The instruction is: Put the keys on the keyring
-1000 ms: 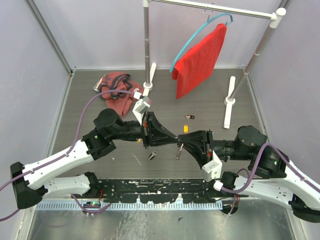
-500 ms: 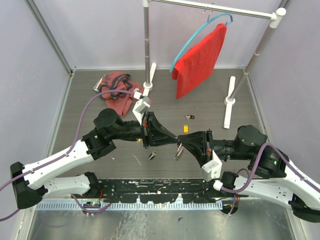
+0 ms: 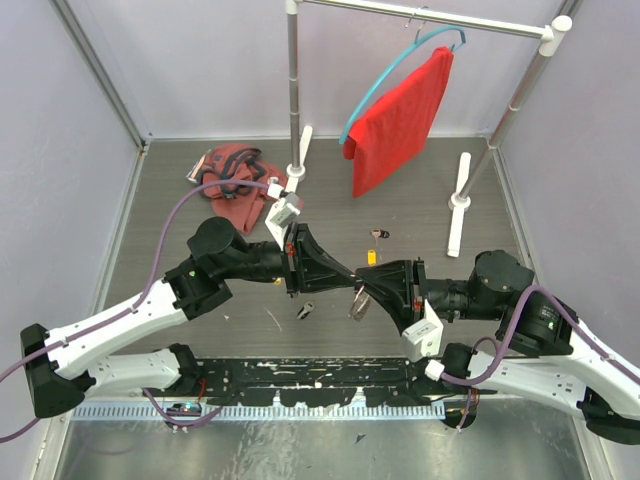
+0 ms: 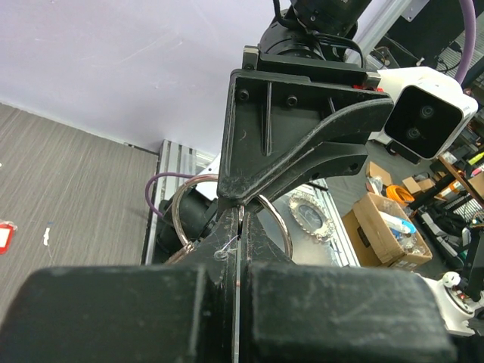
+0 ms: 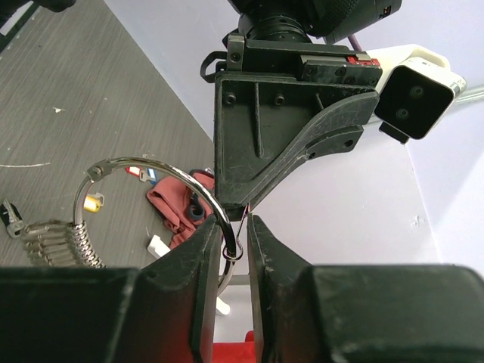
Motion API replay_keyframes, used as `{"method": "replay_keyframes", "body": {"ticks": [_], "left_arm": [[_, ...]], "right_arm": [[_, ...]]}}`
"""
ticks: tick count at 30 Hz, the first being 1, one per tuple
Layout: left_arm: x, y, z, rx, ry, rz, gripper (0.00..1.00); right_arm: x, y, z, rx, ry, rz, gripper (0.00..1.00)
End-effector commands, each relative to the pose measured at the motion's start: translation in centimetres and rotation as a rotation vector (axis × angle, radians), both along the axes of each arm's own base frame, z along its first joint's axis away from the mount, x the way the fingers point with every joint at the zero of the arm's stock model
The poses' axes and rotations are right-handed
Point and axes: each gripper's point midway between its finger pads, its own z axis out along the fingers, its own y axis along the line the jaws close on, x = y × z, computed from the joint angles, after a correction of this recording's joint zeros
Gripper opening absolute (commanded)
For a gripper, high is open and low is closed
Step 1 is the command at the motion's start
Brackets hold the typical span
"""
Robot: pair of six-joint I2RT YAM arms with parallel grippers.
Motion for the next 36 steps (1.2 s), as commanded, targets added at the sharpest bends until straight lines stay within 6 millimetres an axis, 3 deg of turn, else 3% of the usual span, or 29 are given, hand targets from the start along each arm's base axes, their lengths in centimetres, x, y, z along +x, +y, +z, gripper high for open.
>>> {"method": "replay_keyframes", "body": {"ticks": [1,24,30,36], "left_arm": [[-0.49,0.46,1.49,-0.048,-0.028,-0.006,0.00],[-0.55,0.26,1.56,-0.046,-0.022,-0.015,0.00],[-0.51,0.16,1.32,-0.039,-0.017,-0.017,0.00],[-0.44,-0.01,0.99,-0.030,-0.014,-0.020,0.00]], "right_arm": [[0.00,-0.79,2.37,0.064,-0.024,-0.023,0.26],[-0.60,-0.89,2.55,0.070,-0.016,0.003,0.23],[-0.58,-0.67,2.46,0.066,-0.012,0.008,0.03],[-0.27,-0.76,2.47,0.066,-0.009,-0.010,0.01]]}}
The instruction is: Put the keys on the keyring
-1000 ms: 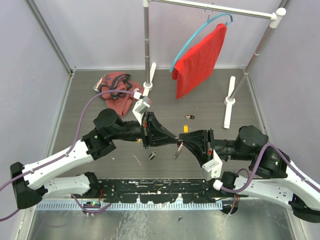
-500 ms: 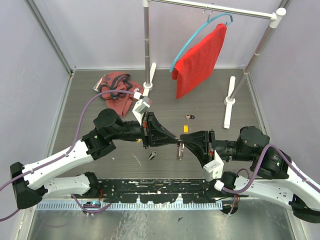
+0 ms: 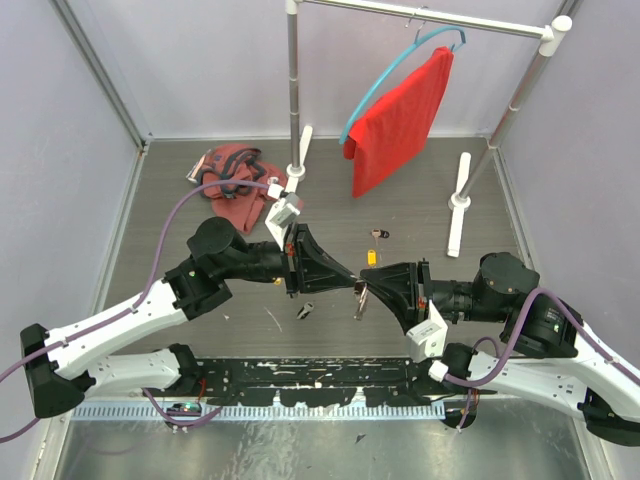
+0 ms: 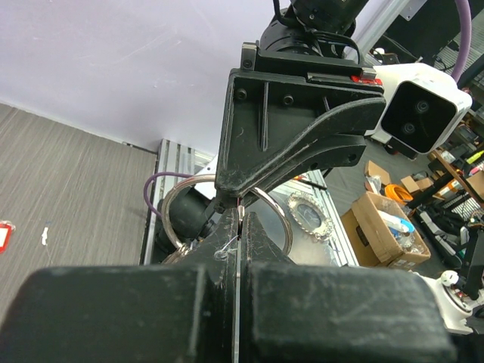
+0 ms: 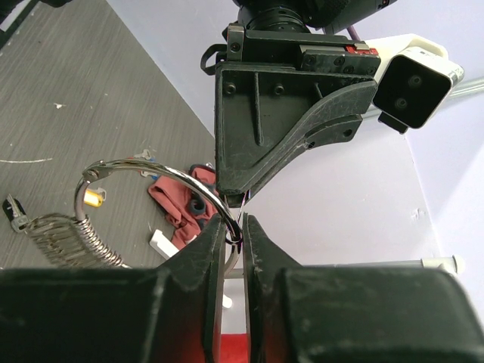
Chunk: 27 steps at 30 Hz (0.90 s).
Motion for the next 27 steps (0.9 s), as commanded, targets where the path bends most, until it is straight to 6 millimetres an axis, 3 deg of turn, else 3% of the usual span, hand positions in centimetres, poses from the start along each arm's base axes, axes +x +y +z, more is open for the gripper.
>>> {"method": "replay_keyframes", "body": {"ticks": [1,8,13,27], "left_arm": [[-0.36,-0.07,0.92,-0.028,-0.013,-0.017,0.00],[-0.28,-0.22,0.91,-0.022,-0.013,-0.017,0.00],[-0.25,-0.34,0.89,-0.020,-0.015,-0.020,0.00],[-0.35,-0.28,0.70,-0.015,-0.015,-0.024,0.00]], "right_arm": [[-0.20,-0.16,2.48,0.062,-0.027,0.005,0.01],[-0.10,-0.03,2.18,0.038,-0.018,0.004,0.01],[-0.05,0.29,1.81,0.018,-0.011,0.010,0.15],[-0.11,0.24,1.90,0.023,-0.011,0.011,0.25]]}}
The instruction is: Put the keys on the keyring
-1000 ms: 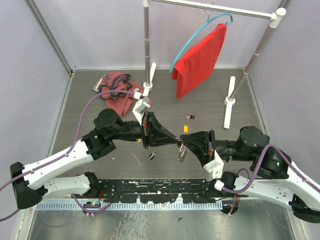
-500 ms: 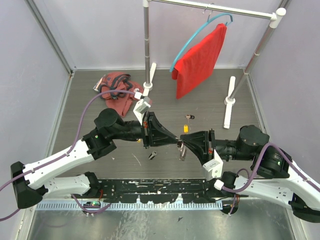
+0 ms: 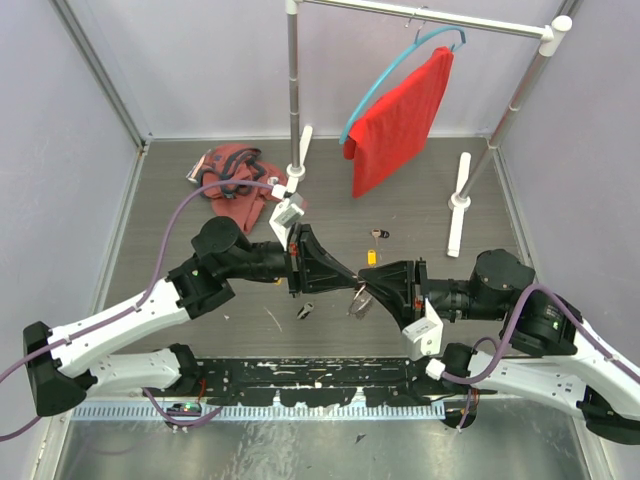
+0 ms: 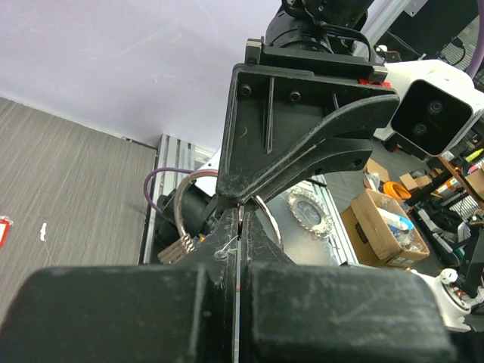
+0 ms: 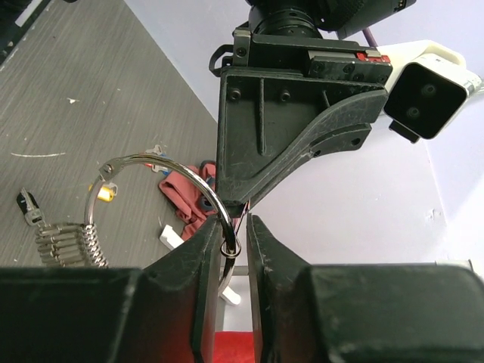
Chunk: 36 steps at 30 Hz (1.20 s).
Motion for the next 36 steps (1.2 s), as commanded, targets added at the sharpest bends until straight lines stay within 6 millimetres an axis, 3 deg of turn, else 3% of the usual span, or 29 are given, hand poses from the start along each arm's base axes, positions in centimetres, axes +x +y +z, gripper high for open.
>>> {"method": "replay_keyframes", "body": {"ticks": [1,8,16,33,36], "left_arm": [[-0.48,0.05,1.20,-0.028,-0.021,-0.019,0.00],[-0.50,0.27,1.30,-0.032,-0.022,-0.012,0.00],[-0.48,0.34,1.18,-0.029,-0.023,-0.008,0.00],[-0.54,0.35,1.31,-0.031,-0.021,-0.012,0.00],[-0.51,0.38,1.38,-0.033,-0.022,-0.010,0.00]], "right_arm": [[-0.11,0.16,2.25,0.057,-0.029,0.010,0.25],[-0.10,0.01,2.32,0.061,-0.030,0.005,0.17],[-0.14,-0.43,2.57,0.073,-0.025,-0.007,0.25],[-0.26,-0.25,2.30,0.066,-0.017,0.003,0.25],[-0.32,-0.17,2.22,0.063,-0.017,0.009,0.10]]}}
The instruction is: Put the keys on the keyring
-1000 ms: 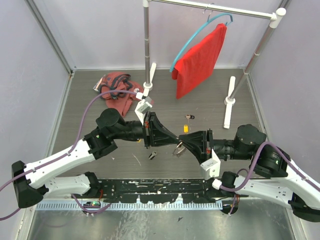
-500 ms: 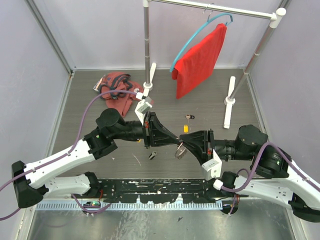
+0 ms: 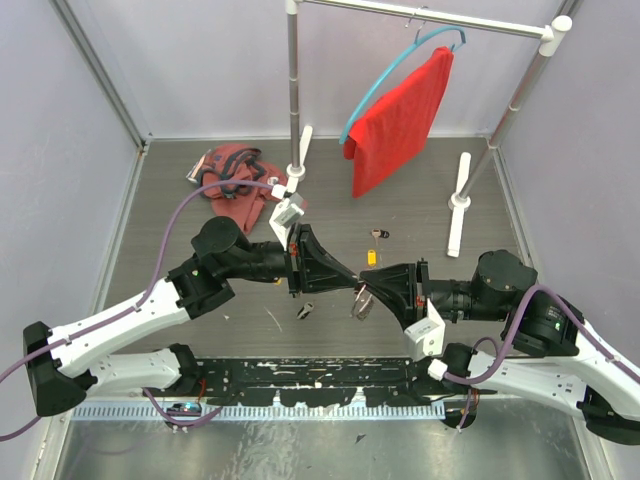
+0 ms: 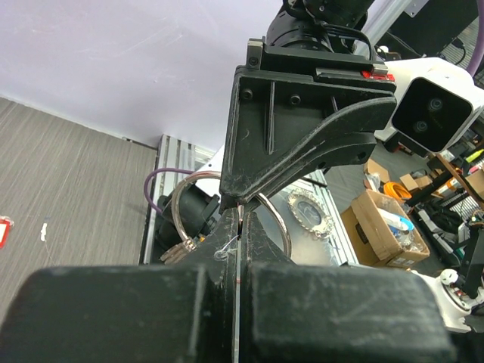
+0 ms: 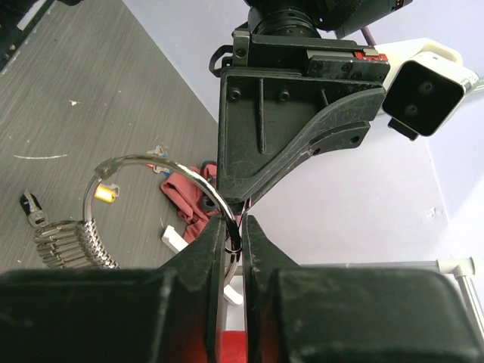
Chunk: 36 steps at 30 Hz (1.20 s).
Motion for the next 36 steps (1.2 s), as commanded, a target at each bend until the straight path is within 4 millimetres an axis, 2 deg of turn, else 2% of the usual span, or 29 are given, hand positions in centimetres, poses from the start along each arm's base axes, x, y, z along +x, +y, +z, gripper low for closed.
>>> {"method": "replay_keyframes", "body": {"ticks": [1,2,8,11,13,15,17,20,24,28,33,36], "left_arm": [[-0.5,0.4,1.4,-0.034,-0.023,-0.011,0.00],[-0.6,0.4,1.4,-0.034,-0.022,-0.012,0.00],[-0.5,0.4,1.2,-0.029,-0.021,-0.010,0.03],[-0.4,0.6,1.2,-0.024,-0.024,0.000,0.19],[-0.1,0.7,0.7,-0.004,-0.026,0.025,0.36],[0.0,1.2,0.5,0.012,-0.035,0.050,0.46],[0.6,1.8,0.1,0.041,-0.046,0.102,0.54],[1.7,3.0,-0.9,0.101,-0.062,0.195,0.58],[4.4,5.5,-4.2,0.258,-0.039,0.389,0.58],[7.2,8.5,-9.3,0.440,0.048,0.580,0.57],[9.5,11.9,-15.8,0.601,0.185,0.756,0.60],[10.6,13.3,-18.8,0.685,0.248,0.839,0.61]], "right_arm": [[-0.2,0.0,2.2,0.058,-0.026,0.009,0.05],[-0.2,-0.1,2.2,0.058,-0.027,0.009,0.01],[-0.3,-0.3,2.2,0.054,-0.041,0.005,0.01],[-0.2,-0.6,2.5,0.059,-0.052,-0.003,0.01],[-0.1,-0.8,2.6,0.056,-0.061,-0.009,0.01],[-0.1,-1.0,2.3,0.033,-0.070,-0.016,0.01],[0.0,-1.3,2.1,0.017,-0.083,-0.022,0.01],[-0.7,-1.8,1.1,-0.057,-0.134,0.018,0.01],[-1.2,-1.9,1.2,-0.061,-0.121,0.041,0.01],[-1.2,-1.8,0.4,-0.079,-0.097,0.038,0.01],[-1.0,-1.8,-0.8,-0.113,-0.069,0.029,0.01],[-1.0,-1.6,-1.3,-0.124,-0.053,0.034,0.01]]}}
